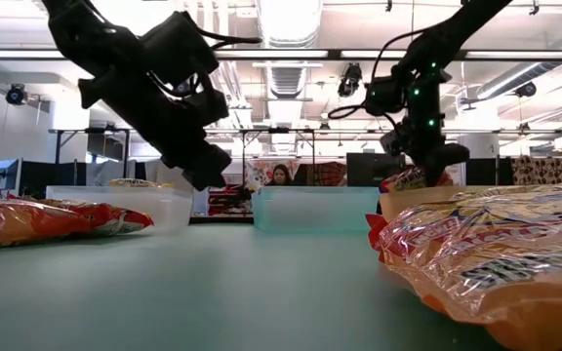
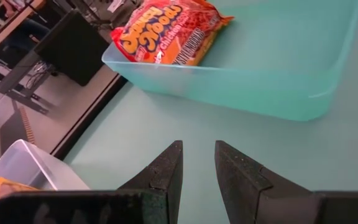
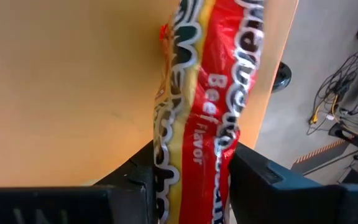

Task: Sort Maruchan noodles
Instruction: Put the orange noodle pack into the orange bin, then put the yellow noodle pack into the transparent bin

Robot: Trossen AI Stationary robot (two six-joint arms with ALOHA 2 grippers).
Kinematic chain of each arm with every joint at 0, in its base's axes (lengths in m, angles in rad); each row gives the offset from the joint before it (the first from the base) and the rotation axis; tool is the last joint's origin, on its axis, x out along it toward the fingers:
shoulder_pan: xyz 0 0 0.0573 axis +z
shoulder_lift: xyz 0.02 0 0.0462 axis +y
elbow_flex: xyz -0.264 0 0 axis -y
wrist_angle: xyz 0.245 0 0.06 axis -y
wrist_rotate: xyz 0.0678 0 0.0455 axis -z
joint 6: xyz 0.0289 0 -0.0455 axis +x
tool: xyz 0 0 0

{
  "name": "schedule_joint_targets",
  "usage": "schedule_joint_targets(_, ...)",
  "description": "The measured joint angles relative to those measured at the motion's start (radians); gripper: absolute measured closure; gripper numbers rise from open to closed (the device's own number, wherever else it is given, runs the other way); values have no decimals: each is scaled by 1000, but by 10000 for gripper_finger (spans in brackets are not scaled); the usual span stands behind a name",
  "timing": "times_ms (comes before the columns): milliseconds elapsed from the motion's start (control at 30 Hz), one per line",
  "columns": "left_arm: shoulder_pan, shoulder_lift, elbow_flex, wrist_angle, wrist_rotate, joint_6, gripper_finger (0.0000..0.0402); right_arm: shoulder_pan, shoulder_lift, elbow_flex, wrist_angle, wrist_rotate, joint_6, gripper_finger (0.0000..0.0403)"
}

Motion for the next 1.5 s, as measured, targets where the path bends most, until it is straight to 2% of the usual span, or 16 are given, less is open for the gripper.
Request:
schedule_joint_targets(333,43,0,0,41,49,7,325,-51,38,75,31,16,58,231)
schedule_joint_targets(467,51,0,0,52,50,8,325,-64,35,80,160,119,33,230)
schedule_joint_targets(633,51,0,0,52,52,8,325,-64,29,80,185,121,-14,229)
schedule_joint_targets(767,51,0,0,52,52,10,325,-62,27,80,186,139,14,229)
schedule_joint_targets(933,53,0,0,52,52,27,325,-43,20,95,178,155,143,229)
schedule_joint_targets(1067,53,0,0,51,62,29,325,-2,13,120,173,156,332,230)
schedule_joint_targets(1200,55,0,0,54,155,28,325,71,8,140,172,134,560,230)
schedule_joint_targets(1400,49,0,0,77,346,-18,325,230,8,143,166,-49,787,234)
schedule_joint_targets(1500,27,0,0,101,446,-38,325,340,8,143,163,-85,884,239)
